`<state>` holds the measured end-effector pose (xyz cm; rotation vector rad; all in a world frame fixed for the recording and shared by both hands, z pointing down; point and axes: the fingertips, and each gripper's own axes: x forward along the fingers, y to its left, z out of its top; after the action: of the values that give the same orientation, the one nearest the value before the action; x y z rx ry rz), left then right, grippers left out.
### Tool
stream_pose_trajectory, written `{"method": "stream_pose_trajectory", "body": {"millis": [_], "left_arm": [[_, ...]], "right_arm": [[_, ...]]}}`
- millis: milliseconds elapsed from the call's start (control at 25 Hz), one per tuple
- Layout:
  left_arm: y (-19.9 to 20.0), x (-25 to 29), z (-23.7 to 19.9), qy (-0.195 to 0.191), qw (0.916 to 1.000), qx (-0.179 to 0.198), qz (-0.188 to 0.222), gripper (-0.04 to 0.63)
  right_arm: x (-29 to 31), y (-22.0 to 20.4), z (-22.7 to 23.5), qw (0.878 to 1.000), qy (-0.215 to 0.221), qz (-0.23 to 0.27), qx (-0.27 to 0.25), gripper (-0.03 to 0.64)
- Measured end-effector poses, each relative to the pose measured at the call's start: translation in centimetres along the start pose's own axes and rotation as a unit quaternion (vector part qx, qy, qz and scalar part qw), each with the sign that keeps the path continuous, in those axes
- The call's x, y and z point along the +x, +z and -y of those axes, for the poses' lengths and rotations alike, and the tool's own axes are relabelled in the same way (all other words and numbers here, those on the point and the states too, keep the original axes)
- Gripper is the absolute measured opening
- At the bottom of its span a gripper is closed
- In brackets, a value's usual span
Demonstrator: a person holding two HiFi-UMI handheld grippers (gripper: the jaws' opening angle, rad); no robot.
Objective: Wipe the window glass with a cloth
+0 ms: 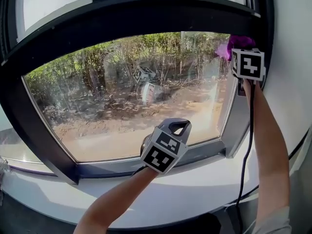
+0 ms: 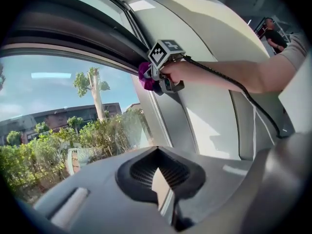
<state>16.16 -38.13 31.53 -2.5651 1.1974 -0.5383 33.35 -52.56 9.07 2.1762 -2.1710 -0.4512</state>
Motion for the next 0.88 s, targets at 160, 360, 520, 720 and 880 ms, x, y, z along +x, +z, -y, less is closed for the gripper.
{"method": "stream_pose_trajectory", "body": {"millis": [160, 360, 520, 720, 880], "left_arm": [[-0.8, 0.3, 0.3, -0.008, 1.0000, -0.005, -0.001, 0.000], [-3.6, 0.3, 0.6, -0.015, 0.9995, -0.028, -0.008, 0.000], [-5.1, -0.5, 1.0, -0.018, 0.9984, -0.054, 0.004, 0.000], [-6.7, -2.2, 1.1, -0.014, 0.9961, -0.083, 0.024, 0.000], [-7.3, -4.9, 1.7, -0.017, 0.9930, -0.104, 0.053, 0.000]], "right_arm": [[0.4, 0.4, 0.6, 1.000, -0.014, 0.005, -0.004, 0.104], [-0.1, -0.4, 0.0, 0.999, -0.006, 0.035, -0.009, 0.106], [-3.0, -1.5, -1.3, 0.995, 0.012, 0.102, 0.001, 0.106], [-8.8, -3.2, -6.3, 0.982, 0.083, 0.170, 0.017, 0.106], [-14.0, -6.1, -11.5, 0.970, 0.155, 0.184, 0.032, 0.106]]}}
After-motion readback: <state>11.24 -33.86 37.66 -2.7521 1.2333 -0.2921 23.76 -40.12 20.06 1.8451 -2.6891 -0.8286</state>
